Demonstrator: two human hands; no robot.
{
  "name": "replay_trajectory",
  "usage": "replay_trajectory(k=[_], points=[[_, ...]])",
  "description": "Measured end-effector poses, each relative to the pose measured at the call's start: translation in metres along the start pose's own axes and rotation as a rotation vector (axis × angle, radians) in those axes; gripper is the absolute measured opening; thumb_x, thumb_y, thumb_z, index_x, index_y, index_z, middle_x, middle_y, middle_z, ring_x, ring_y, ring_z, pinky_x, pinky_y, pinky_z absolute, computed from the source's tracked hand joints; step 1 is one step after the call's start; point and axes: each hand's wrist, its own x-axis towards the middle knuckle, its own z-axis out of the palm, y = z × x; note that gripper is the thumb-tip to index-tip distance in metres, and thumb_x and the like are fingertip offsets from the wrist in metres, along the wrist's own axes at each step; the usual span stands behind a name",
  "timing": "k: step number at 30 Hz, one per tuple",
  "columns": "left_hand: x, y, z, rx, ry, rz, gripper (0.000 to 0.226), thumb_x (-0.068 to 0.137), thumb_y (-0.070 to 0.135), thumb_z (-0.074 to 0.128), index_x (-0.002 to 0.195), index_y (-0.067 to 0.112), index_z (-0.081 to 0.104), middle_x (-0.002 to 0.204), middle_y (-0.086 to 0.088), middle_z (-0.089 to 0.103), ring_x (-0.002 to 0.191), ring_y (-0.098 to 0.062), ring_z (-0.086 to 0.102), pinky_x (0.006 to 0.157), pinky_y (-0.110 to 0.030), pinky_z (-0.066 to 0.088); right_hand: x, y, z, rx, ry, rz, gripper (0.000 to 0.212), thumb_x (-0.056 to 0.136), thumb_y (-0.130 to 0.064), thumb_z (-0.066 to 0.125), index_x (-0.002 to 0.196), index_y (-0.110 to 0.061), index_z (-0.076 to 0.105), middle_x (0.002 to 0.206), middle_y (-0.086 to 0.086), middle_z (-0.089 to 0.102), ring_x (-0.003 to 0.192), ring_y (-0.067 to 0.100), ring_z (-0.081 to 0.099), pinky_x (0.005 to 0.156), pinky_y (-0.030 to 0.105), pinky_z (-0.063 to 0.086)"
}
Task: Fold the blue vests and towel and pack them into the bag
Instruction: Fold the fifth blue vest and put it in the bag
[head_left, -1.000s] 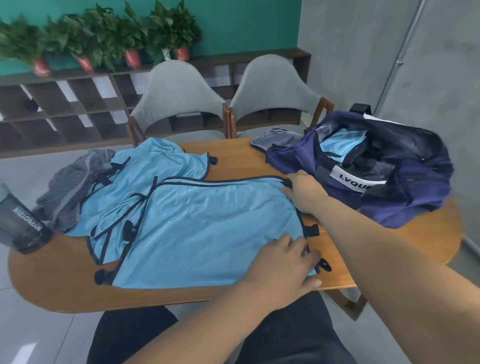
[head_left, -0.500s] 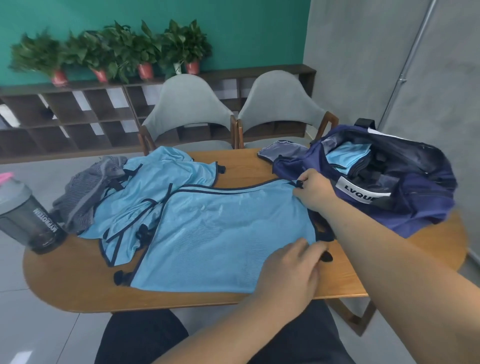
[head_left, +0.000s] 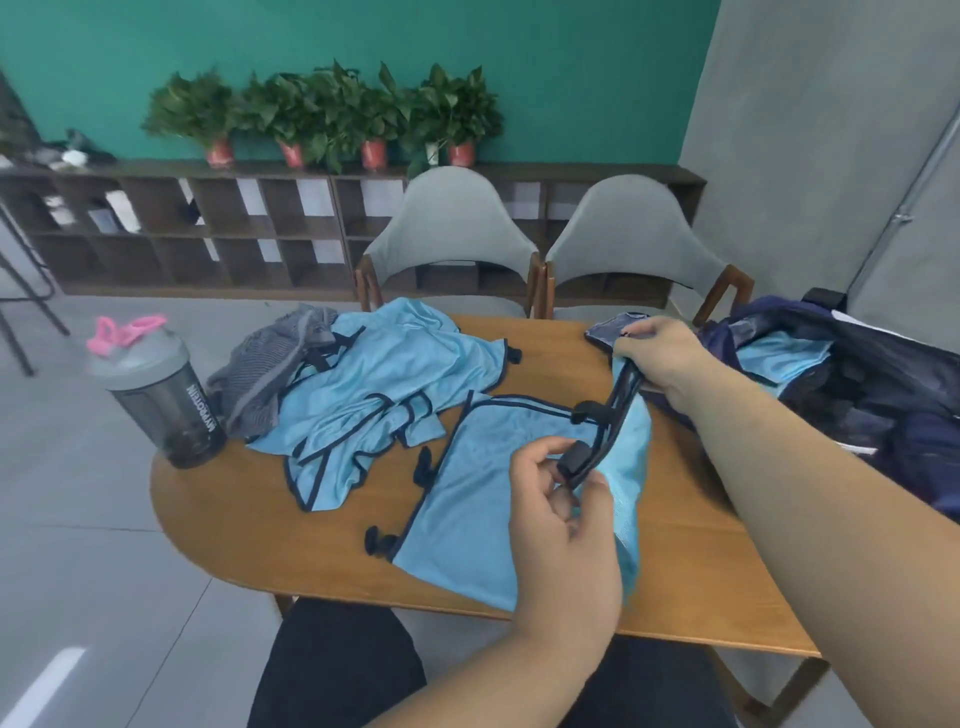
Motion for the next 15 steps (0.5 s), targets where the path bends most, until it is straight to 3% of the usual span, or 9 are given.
replay_trajectory(k=[3,7,11,15], points=[[0.009,0.002,-0.024,-0.034,0.113,-0.032,0.025,0.103,0.009,0.061,0.117,0.029,0.057,0.106,0.008,0.072,0.083,-0.003,0.065,0.078,-0.018,0.051,0.008,-0.003,0.045,-0.041,-0.067,-0.028,0.015,0.084,-0.005,0.069,0.097,-0.012,0.066,0.064,0.007,0.057,0.047,0.017,0.053,0.045,0.024,0.045],[0.016,-0.006,-0.057,-0.013,0.245,-0.077,0.026,0.103,0.014,0.061,0.113,0.038,0.057,0.100,0.012,0.070,0.077,-0.006,0.062,0.080,-0.039,0.056,0.011,-0.001,0.104,-0.026,-0.130,0.006,0.017,0.084,-0.006,0.072,0.093,-0.018,0.063,0.075,0.013,0.062,0.064,0.025,0.060,0.064,0.039,0.057],[0.022,-0.025,-0.092,0.004,0.367,-0.155,0.028,0.103,0.016,0.061,0.112,0.042,0.058,0.109,0.004,0.066,0.094,-0.023,0.070,0.087,-0.051,0.062,0.022,0.021,0.155,-0.096,-0.223,0.021,0.030,0.076,-0.022,0.082,0.101,-0.022,0.066,0.088,0.011,0.076,0.075,0.028,0.076,0.072,0.049,0.066],[0.031,-0.044,-0.123,0.055,0.464,-0.281,0.026,0.103,0.015,0.059,0.120,0.033,0.053,0.106,-0.001,0.061,0.096,-0.023,0.068,0.097,-0.049,0.059,0.005,0.044,0.176,-0.241,-0.277,-0.147,0.019,0.091,-0.016,0.067,0.110,-0.020,0.067,0.087,0.006,0.076,0.084,0.029,0.074,0.084,0.049,0.061]])
